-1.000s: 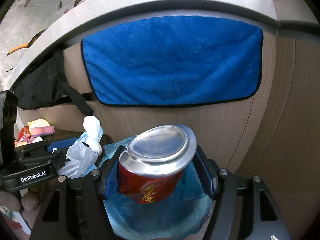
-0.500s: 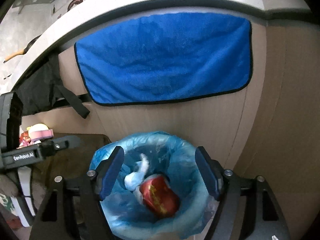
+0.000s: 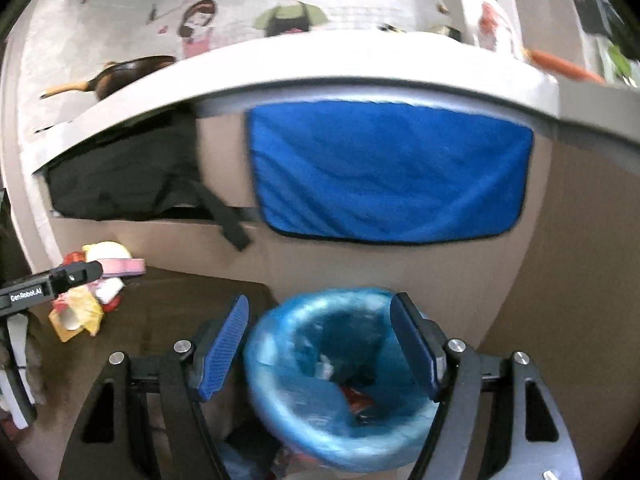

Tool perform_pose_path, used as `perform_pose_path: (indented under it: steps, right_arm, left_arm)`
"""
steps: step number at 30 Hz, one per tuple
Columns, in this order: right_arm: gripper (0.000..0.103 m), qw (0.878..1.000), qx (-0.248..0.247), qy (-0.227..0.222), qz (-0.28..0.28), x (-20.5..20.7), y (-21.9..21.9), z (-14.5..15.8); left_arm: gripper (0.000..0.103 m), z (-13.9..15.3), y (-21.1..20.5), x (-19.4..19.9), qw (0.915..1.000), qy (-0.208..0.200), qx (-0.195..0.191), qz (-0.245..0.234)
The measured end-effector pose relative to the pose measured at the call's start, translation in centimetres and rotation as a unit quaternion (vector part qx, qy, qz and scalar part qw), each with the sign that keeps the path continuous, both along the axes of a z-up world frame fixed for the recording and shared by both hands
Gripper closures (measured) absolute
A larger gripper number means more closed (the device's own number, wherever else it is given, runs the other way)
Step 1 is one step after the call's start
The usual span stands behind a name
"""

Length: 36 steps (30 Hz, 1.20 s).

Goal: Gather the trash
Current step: 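Move both open tools back to the trash pile on the table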

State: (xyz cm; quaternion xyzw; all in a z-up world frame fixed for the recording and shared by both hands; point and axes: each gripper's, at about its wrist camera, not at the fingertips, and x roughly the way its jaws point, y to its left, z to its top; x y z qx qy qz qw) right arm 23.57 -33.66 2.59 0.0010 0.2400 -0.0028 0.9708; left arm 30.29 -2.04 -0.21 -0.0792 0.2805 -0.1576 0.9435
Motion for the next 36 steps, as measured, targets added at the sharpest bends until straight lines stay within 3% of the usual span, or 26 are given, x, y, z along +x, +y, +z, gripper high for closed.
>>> perform_pose_path:
  steps: [6,12,19,28,32,36]
  right_arm:
    - [0.028,0.998,-0.012,-0.007,0.055,0.1,6.5,1.1]
    - [0.028,0.992,-0.017,-0.001,0.124,1.4,13.7,1.0]
    - [0.028,0.978,-0.022,0.038,0.205,3.3,20.9,-0.3]
    - [0.031,0.964,-0.027,0.091,0.249,7.7,27.3,-3.3]
    - [0.031,0.962,-0.028,0.106,0.250,9.3,28.0,-4.3]
    - [0.031,0.964,-0.025,0.112,0.238,10.5,27.8,-4.9]
  left_arm:
    - [0.033,0.6,9.1,-2.7,0.9957,-0.021,0.027,0.086]
    - [0.033,-1.3,17.5,-4.0,0.9871,0.002,0.013,0.160]
    - [0.033,-4.1,22.5,-3.6,0.9854,0.046,-0.014,0.164]
    - [0.033,-4.6,25.4,4.5,0.9906,0.049,-0.054,0.116]
    - [0.033,-5.7,27.6,9.5,0.9832,0.064,-0.073,0.155]
    - [0.033,-8.5,29.5,13.6,0.9681,0.109,-0.108,0.198]
